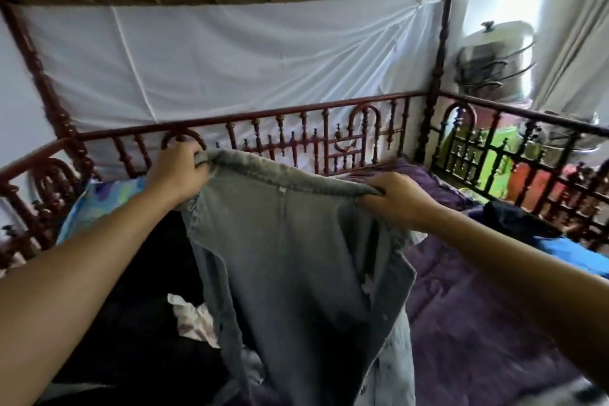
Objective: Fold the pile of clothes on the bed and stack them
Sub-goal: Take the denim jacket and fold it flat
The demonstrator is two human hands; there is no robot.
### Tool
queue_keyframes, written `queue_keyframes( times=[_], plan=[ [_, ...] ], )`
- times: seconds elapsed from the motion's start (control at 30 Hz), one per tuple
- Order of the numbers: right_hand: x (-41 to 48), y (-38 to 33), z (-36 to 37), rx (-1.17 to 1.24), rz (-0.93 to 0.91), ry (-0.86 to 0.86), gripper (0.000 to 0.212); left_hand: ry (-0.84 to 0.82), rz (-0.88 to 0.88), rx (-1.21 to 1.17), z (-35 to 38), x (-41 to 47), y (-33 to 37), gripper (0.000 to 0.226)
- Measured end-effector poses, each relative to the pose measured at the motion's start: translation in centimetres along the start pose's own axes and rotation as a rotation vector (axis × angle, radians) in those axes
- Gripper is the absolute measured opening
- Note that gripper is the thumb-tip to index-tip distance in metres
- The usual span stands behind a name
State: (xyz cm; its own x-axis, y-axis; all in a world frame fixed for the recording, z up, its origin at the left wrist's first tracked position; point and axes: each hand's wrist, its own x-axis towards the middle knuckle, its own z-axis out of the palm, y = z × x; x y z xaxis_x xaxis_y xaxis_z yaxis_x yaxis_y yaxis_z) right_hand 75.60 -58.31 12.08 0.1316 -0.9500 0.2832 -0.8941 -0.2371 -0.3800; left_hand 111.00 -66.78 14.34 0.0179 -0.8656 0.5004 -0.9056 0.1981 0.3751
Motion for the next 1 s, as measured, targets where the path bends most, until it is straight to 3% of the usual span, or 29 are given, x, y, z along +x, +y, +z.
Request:
queue_keyframes(
  times=[0.13,0.23,0.33,0.37,0.43,0.53,0.73,1.0],
  plan=[
    [0.5,3.2,0.8,-0.029,0.07,-0.079,0.035,0.072,-0.029,0.129,4.4,1.2,3.0,0.008],
    [2.1,5.6,1.0,0.02,0.106,-0.025,0.03,0.126,-0.057,0.118,7.3,4.0,5.9,0.016],
    [3.5,9.6,1.3,0.066,0.149,0.061,0.009,0.114,-0.01,0.027,12.1,7.2,9.8,0.023],
    [3.8,11.4,1.6,0.069,0.192,0.083,0.021,0.092,0.015,-0.014,14.3,8.1,11.3,0.026],
    [4.3,15.7,2.0,0.043,0.266,0.099,0.037,0.028,0.047,-0.133,19.2,9.6,14.2,0.033],
    [4.3,22.7,2.8,-0.038,0.419,0.041,0.012,-0.122,0.01,-0.263,27.3,11.0,18.7,0.031],
    [0.6,36.6,4.2,-0.093,0.817,-0.087,0.024,-0.519,-0.168,-0.525,42.7,9.5,28.7,0.021],
    [-4.5,53.0,7.2,0.016,1.1,-0.157,0.027,-0.754,-0.311,-0.706,56.9,4.3,39.0,0.018]
  ],
)
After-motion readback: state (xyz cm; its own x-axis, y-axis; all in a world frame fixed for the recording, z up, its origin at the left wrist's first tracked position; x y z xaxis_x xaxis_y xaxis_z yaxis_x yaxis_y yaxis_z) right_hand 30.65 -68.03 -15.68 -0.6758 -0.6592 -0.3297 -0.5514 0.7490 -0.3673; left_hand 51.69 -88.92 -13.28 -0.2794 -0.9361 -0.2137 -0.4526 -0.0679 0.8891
